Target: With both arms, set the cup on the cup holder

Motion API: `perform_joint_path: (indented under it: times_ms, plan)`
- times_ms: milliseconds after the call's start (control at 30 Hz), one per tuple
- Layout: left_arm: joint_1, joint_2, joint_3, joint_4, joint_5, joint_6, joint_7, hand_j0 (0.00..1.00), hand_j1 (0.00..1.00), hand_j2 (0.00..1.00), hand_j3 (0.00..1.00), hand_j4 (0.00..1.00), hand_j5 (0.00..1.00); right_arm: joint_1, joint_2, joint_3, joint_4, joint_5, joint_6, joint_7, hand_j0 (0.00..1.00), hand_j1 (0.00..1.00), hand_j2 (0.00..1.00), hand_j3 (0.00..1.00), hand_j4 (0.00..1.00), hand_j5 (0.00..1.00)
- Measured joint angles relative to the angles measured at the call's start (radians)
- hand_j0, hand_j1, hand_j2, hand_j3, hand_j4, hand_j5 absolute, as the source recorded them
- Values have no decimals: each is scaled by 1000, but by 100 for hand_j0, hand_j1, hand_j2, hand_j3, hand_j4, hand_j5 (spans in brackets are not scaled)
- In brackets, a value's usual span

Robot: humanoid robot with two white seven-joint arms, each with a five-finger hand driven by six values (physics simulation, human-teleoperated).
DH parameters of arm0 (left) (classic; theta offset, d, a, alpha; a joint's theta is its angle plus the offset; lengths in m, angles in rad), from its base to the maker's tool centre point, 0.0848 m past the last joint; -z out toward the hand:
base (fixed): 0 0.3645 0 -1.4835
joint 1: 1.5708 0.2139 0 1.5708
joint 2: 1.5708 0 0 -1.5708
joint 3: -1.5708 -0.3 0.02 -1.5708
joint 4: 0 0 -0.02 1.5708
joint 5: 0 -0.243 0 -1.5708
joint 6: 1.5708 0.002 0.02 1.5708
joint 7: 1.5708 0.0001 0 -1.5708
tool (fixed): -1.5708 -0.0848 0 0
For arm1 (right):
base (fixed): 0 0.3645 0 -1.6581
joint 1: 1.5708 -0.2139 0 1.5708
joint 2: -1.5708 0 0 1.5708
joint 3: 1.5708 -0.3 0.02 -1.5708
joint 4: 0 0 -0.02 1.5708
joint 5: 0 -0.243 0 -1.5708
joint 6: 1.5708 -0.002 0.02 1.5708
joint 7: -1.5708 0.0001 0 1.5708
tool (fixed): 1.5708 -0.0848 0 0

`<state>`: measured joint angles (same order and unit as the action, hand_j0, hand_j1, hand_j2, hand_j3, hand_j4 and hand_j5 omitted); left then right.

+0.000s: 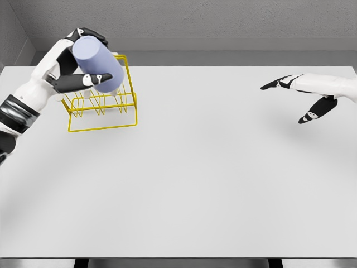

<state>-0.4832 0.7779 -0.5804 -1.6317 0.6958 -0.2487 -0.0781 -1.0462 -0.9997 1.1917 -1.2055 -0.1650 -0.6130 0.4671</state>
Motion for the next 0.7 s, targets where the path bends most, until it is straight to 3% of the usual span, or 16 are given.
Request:
perform_joint_path:
  times_ms: [700]
  plan:
    - [-11,-3,0,54,-13,0,-27,24,24,24,24,24,24,5,3,2,0,0,0,1,100,100,100,100,100,100]
